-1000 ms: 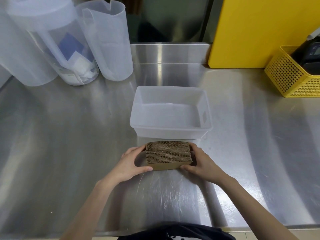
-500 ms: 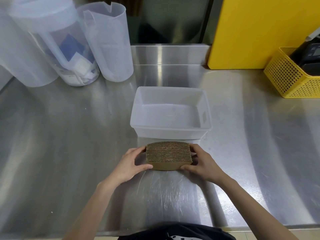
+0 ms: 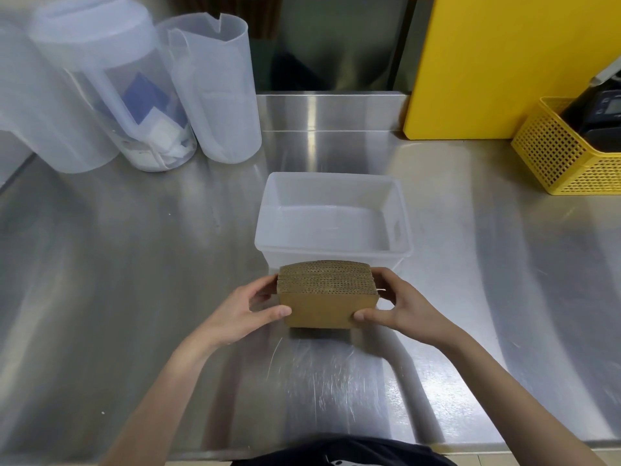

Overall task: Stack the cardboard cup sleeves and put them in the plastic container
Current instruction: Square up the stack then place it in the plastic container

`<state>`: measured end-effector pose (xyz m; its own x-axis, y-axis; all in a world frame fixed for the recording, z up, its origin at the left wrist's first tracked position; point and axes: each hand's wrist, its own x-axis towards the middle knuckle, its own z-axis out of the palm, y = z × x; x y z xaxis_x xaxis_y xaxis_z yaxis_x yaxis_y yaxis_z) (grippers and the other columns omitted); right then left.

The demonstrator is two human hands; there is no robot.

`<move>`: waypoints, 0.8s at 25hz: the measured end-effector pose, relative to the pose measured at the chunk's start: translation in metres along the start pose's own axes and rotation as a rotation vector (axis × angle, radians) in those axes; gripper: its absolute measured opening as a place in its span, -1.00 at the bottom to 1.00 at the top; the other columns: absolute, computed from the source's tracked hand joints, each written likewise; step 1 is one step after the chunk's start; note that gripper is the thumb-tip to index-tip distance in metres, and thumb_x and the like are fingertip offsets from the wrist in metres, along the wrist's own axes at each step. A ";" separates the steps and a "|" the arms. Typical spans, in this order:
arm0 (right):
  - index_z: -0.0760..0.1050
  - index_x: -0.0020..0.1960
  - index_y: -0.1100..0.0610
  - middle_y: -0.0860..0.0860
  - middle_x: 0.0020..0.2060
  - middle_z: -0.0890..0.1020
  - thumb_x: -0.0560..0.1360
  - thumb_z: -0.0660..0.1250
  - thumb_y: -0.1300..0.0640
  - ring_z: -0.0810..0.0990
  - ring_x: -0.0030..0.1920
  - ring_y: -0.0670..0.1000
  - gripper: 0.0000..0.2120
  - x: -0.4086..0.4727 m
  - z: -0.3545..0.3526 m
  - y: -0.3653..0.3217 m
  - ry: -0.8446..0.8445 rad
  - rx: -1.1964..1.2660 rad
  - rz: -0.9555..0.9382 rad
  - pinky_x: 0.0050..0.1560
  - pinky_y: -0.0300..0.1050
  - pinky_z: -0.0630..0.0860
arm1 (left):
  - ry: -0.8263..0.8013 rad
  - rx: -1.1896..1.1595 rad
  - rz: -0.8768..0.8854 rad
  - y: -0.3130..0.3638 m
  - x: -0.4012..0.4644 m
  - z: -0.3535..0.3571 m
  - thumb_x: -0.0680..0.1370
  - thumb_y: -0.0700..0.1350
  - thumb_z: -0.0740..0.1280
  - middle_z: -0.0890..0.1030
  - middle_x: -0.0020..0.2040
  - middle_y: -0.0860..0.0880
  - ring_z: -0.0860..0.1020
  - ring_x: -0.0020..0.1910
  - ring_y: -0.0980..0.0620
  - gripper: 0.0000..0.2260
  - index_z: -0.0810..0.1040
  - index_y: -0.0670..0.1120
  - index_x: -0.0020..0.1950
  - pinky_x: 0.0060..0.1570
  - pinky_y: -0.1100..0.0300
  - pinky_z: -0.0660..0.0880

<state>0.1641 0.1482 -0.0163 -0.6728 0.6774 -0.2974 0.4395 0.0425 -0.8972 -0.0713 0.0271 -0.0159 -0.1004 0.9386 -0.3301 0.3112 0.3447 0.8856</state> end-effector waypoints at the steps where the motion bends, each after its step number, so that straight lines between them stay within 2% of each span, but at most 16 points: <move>1: 0.36 0.22 0.07 -0.01 0.10 0.57 0.28 0.48 0.11 0.54 0.14 -0.05 -0.44 0.000 -0.001 -0.004 -0.001 0.009 -0.009 0.19 -0.18 0.49 | -0.003 -0.033 -0.001 0.004 -0.001 -0.002 0.15 0.22 0.46 0.59 -0.02 0.42 0.49 0.09 0.45 -0.43 0.39 0.24 0.12 0.07 0.58 0.37; 2: 0.35 0.21 0.08 0.00 0.10 0.56 0.32 0.48 0.14 0.54 0.15 -0.02 -0.48 0.000 -0.002 -0.009 -0.007 0.018 -0.018 0.17 -0.16 0.49 | -0.008 -0.075 -0.003 0.008 -0.002 -0.004 0.16 0.17 0.45 0.60 -0.04 0.43 0.50 0.08 0.43 -0.46 0.40 0.23 0.10 0.03 0.56 0.40; 4: 0.34 0.20 0.06 0.00 0.10 0.55 0.35 0.46 0.17 0.54 0.14 -0.01 -0.51 0.001 -0.005 -0.020 -0.030 0.027 -0.035 0.14 -0.18 0.50 | -0.013 -0.130 0.017 0.016 -0.002 -0.009 0.20 0.14 0.40 0.64 -0.01 0.31 0.53 0.07 0.38 -0.47 0.43 0.15 0.15 -0.04 0.55 0.42; 7: 0.28 0.21 0.03 -0.09 0.06 0.51 0.28 0.44 0.05 0.53 0.04 -0.11 -0.43 0.006 -0.012 -0.038 -0.044 -0.005 -0.067 0.06 -0.29 0.49 | -0.006 -0.130 0.058 0.029 0.003 -0.018 0.21 0.19 0.37 0.59 0.11 0.15 0.54 0.09 0.33 -0.47 0.44 0.13 0.16 -0.05 0.53 0.43; 11: 0.18 0.24 0.03 -0.17 -0.02 0.42 0.36 0.43 0.11 0.48 -0.06 -0.10 -0.42 0.018 -0.019 -0.058 -0.039 -0.071 -0.068 -0.14 -0.43 0.48 | 0.016 -0.119 0.073 0.044 0.017 -0.031 0.21 0.18 0.32 0.57 0.09 0.18 0.55 0.00 0.39 -0.56 0.45 0.16 0.08 -0.07 0.54 0.43; 14: 0.09 0.33 0.04 -0.18 -0.01 0.35 0.40 0.42 0.16 0.45 -0.09 -0.15 -0.34 0.030 -0.024 -0.072 -0.037 -0.139 -0.068 -0.19 -0.48 0.46 | 0.031 -0.098 0.070 0.054 0.030 -0.044 0.21 0.19 0.31 0.58 0.05 0.19 0.55 -0.03 0.40 -0.60 0.46 0.19 0.03 -0.06 0.54 0.44; 18: 0.08 0.37 0.10 0.00 0.11 0.37 0.40 0.41 0.10 0.45 0.02 -0.02 -0.31 0.049 -0.026 -0.087 -0.049 -0.244 -0.048 -0.04 -0.27 0.45 | 0.023 -0.019 0.045 0.069 0.056 -0.064 0.17 0.24 0.29 0.55 0.06 0.19 0.54 0.00 0.34 -0.49 0.44 0.14 0.09 0.00 0.43 0.43; 20: 0.09 0.36 0.14 0.01 0.06 0.41 0.41 0.40 0.07 0.47 0.02 0.01 -0.33 0.061 -0.024 -0.091 -0.046 -0.247 -0.005 -0.01 -0.20 0.43 | 0.040 0.043 0.023 0.076 0.073 -0.074 0.17 0.25 0.29 0.55 0.10 0.12 0.52 0.08 0.22 -0.37 0.43 0.05 0.19 0.11 0.35 0.38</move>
<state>0.0975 0.2029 0.0554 -0.6990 0.6429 -0.3132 0.5645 0.2273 -0.7935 -0.1252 0.1232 0.0517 -0.1305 0.9465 -0.2953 0.3541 0.3227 0.8778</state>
